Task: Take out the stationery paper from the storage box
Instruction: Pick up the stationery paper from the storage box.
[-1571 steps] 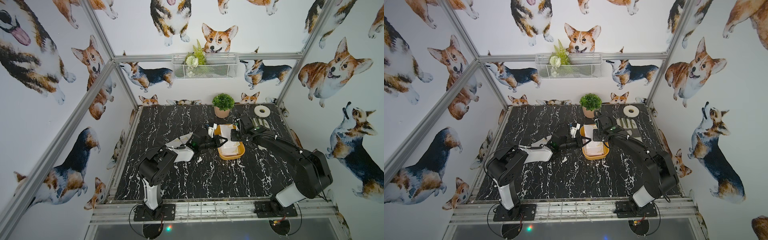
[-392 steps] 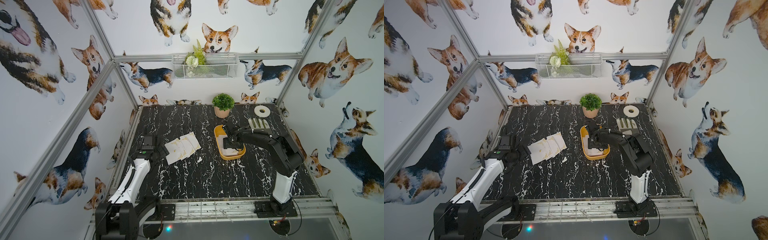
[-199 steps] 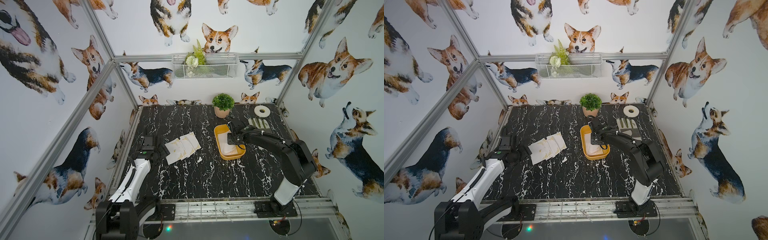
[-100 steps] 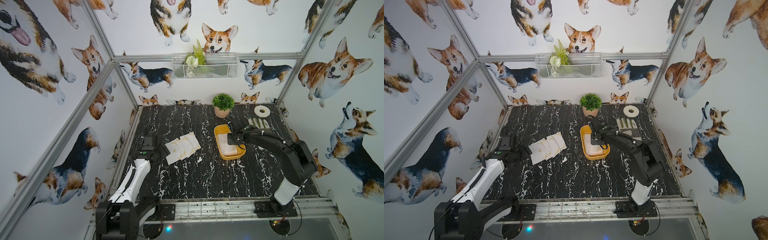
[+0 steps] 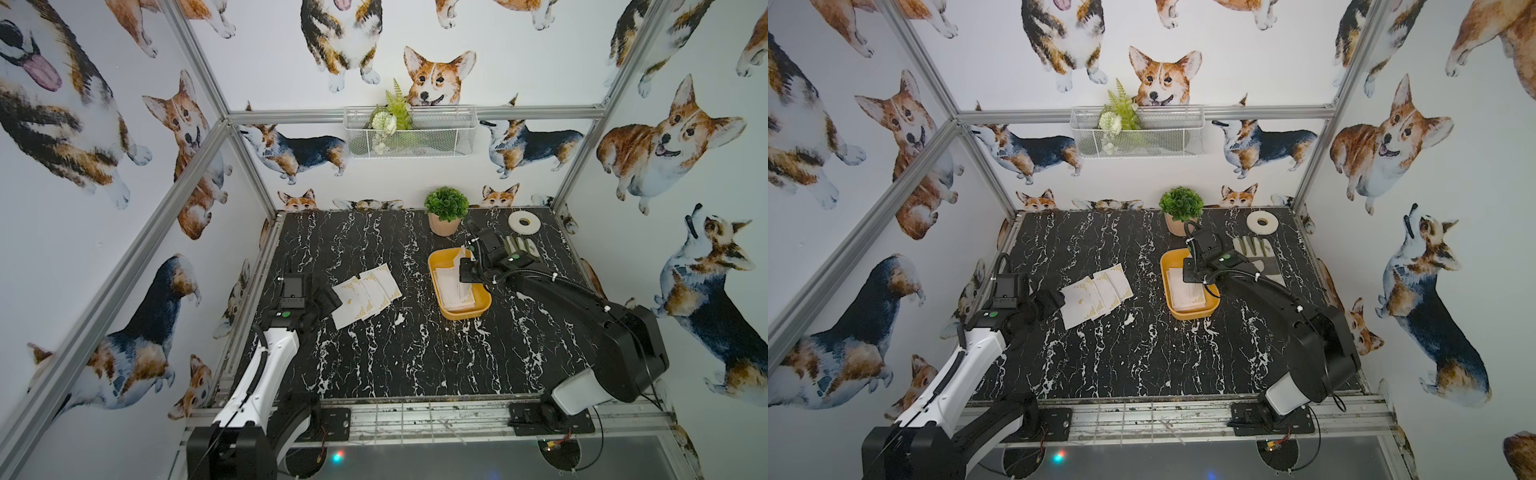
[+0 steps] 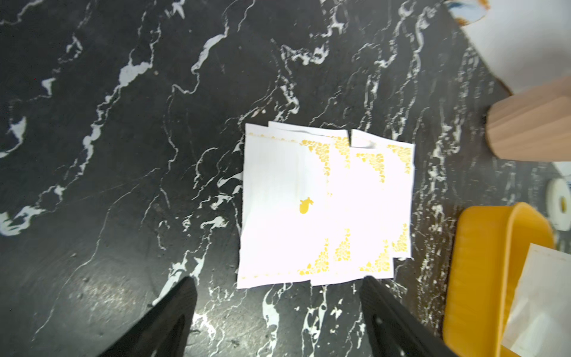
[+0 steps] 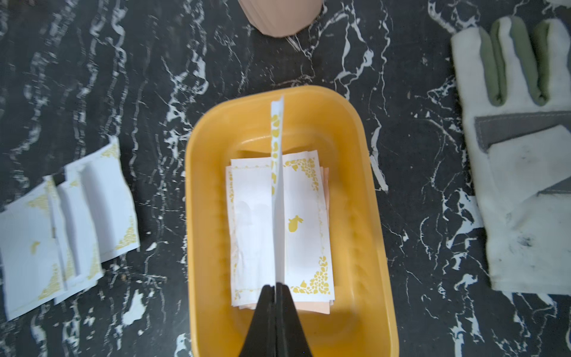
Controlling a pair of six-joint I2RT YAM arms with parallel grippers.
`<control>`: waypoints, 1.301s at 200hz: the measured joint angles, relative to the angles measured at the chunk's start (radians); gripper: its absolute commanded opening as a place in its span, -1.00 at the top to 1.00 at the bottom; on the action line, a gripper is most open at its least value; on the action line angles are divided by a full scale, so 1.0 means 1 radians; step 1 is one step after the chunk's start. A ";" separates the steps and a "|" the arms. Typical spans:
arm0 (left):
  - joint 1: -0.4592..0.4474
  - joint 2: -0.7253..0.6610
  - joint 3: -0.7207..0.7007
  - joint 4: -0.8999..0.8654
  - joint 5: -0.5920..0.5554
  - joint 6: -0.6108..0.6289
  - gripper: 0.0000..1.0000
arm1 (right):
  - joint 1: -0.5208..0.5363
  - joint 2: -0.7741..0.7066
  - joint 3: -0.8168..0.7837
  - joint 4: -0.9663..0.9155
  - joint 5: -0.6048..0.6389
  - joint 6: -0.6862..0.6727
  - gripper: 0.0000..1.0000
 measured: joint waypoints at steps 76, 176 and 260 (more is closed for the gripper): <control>0.000 -0.127 -0.259 0.609 0.395 -0.142 -1.00 | -0.002 -0.227 -0.071 0.126 -0.204 0.029 1.00; -0.079 0.332 -0.351 1.697 0.649 -0.636 -0.99 | -0.011 -0.272 -0.156 0.482 -0.559 0.207 1.00; -0.248 0.460 -0.263 1.791 0.609 -0.635 -0.92 | 0.042 -0.207 -0.153 0.583 -0.662 0.296 1.00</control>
